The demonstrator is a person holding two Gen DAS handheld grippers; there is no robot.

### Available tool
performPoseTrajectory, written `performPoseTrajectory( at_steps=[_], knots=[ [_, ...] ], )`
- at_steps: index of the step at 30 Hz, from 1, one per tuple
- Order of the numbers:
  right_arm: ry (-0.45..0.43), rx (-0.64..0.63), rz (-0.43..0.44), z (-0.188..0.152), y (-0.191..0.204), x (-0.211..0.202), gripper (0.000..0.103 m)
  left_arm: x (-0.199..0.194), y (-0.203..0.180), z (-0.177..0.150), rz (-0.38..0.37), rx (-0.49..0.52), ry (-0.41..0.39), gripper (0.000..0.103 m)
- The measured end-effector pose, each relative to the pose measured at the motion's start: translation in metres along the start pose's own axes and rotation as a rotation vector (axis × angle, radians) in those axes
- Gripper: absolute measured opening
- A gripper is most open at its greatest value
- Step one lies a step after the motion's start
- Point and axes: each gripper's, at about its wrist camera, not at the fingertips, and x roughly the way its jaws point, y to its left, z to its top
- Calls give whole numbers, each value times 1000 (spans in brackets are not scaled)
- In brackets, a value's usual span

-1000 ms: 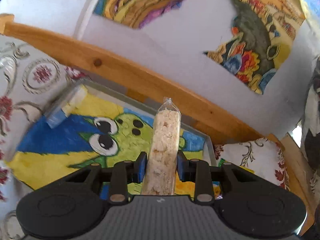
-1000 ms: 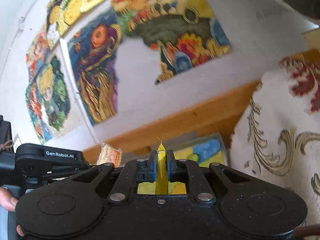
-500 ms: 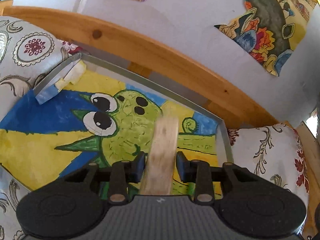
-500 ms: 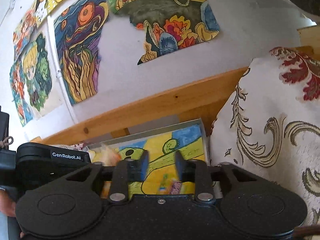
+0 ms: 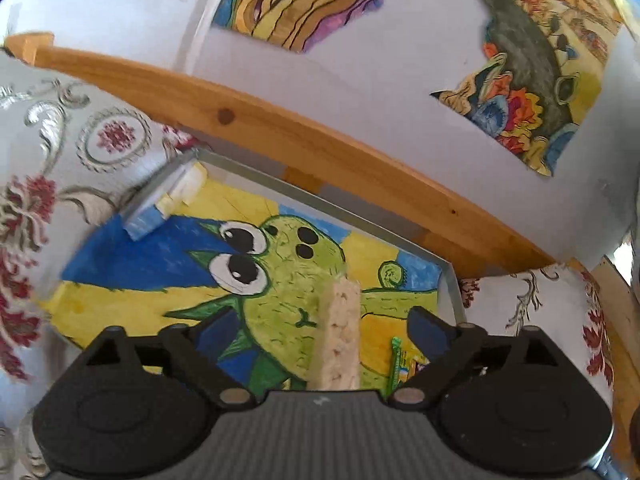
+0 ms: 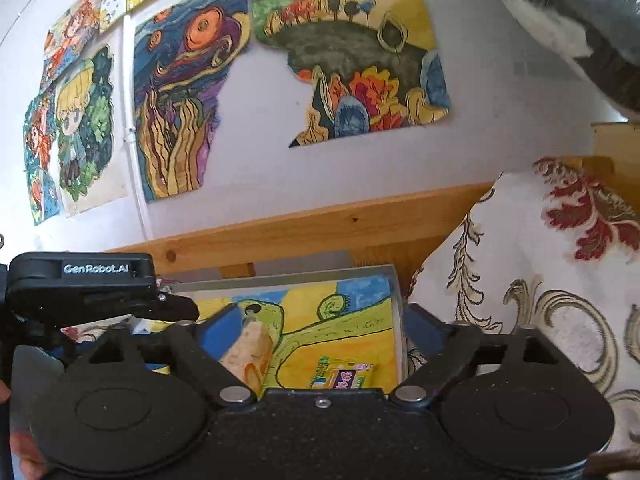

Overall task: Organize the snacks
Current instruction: 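Open both tools to drop the bars into the tray, then move both tools back over the remaining snacks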

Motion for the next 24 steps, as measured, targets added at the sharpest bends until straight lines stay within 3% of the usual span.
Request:
performPoseTrajectory(
  at_steps=[5,14,24],
  knots=[
    [-10,-17,4,-3,11,-25,102,-34,7,-12,20,50,-33,102],
    [-12,-102,-17,-11,36,-73,102,-87,35,-31,78,-2,-59,102],
    [10,-156,-44,-29,61,-124,102,-140,55,-64,131,73,-99,102]
  ],
)
